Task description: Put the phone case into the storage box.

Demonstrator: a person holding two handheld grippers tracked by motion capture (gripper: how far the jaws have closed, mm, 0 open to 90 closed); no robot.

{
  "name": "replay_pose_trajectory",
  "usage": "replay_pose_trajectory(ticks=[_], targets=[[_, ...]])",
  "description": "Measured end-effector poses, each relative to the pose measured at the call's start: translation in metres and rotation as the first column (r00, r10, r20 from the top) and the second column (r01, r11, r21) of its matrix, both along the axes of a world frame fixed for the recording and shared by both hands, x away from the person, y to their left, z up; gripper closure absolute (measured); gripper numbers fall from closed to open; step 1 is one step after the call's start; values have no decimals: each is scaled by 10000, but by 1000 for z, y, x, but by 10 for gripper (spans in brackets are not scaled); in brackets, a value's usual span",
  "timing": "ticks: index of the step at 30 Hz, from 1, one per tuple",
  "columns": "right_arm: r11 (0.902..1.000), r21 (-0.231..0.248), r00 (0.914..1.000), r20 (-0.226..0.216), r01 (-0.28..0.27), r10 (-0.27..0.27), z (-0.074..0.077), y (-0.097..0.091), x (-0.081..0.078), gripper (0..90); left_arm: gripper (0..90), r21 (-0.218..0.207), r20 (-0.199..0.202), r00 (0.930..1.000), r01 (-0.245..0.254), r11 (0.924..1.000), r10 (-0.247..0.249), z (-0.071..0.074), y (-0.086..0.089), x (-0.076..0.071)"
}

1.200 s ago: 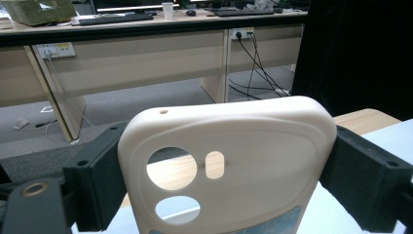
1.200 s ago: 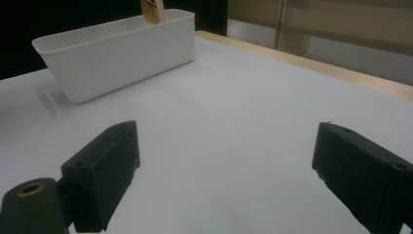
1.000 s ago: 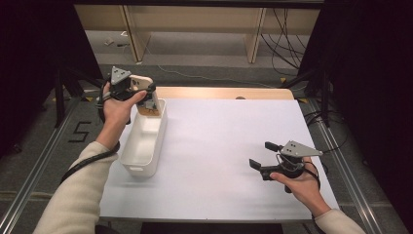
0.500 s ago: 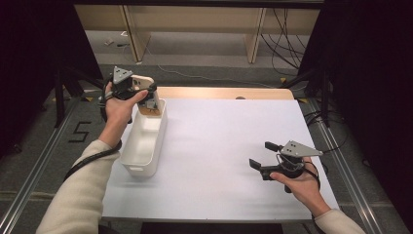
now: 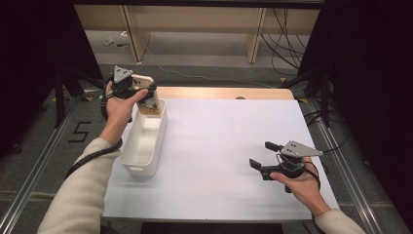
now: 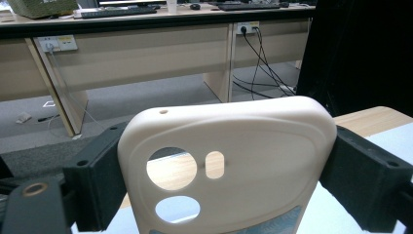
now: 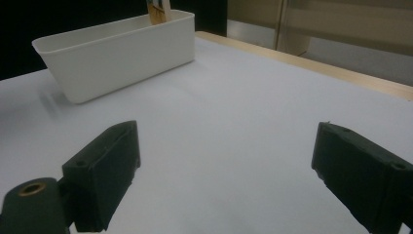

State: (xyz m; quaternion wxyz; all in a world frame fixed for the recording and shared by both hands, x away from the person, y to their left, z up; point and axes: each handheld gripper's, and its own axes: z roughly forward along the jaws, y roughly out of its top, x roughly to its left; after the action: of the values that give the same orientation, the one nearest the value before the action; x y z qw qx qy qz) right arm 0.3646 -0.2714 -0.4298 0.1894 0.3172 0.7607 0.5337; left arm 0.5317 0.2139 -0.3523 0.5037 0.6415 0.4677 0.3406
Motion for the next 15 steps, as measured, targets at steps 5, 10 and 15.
replay_pose_trajectory(ticks=[5,10,15], targets=[[10000,-3,10000,-3,-10,10,0,0,0,113,113,-40,-55,10000,-52,10000,52,-2,2,3],[10000,4,10000,5,-20,20,0,0,0,113,113,-33,-67,9999,-77,10000,77,-3,1,4],[10000,4,10000,-12,-24,24,0,0,0,113,113,-8,-71,10000,-61,10000,61,-2,-1,6]])
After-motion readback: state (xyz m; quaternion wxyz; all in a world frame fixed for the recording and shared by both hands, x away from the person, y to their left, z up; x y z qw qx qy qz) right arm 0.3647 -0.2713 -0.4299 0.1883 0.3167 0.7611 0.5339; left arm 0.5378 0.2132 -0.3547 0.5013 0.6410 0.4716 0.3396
